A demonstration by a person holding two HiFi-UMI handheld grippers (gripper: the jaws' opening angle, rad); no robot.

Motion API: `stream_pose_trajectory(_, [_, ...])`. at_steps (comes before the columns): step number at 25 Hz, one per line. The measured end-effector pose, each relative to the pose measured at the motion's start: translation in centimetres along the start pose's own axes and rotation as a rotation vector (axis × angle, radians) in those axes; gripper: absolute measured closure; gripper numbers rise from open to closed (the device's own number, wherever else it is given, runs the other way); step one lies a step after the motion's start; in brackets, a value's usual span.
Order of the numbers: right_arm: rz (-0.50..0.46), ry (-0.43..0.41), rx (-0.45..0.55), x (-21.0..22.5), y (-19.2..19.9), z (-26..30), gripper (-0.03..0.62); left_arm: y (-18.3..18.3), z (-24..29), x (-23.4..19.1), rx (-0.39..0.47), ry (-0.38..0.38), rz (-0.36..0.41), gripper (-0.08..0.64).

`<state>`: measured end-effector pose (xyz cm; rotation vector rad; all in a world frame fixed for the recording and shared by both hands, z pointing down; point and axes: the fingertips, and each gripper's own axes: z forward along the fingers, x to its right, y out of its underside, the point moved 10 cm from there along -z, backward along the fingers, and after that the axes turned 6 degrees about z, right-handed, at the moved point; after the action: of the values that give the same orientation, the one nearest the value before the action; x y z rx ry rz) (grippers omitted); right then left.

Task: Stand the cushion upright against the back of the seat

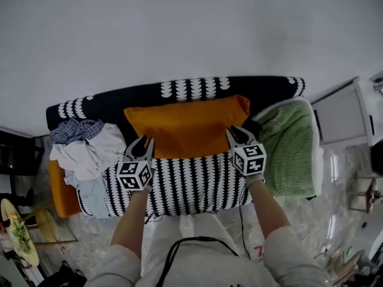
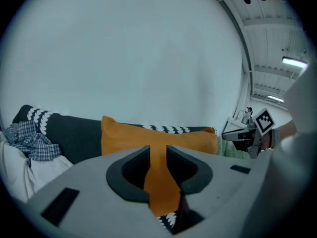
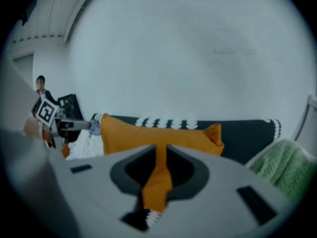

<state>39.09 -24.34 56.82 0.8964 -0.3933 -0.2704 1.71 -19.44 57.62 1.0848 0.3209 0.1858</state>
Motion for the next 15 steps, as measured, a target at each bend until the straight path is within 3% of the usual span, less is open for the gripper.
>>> stream_pose_trajectory(9, [-0.036,-0.147,-0.005,-6.4,-0.4,-3.9,0.565,-1.0,-2.1,5.1,0.027,0.157,-0.001,0.513])
stream_pose_trajectory(15, [0.021,-0.213,-0.002,-9.9,0.0,-6.9,0.574,-1.9,-4.1,8.0,0.055,0.245,-0.035,0.534])
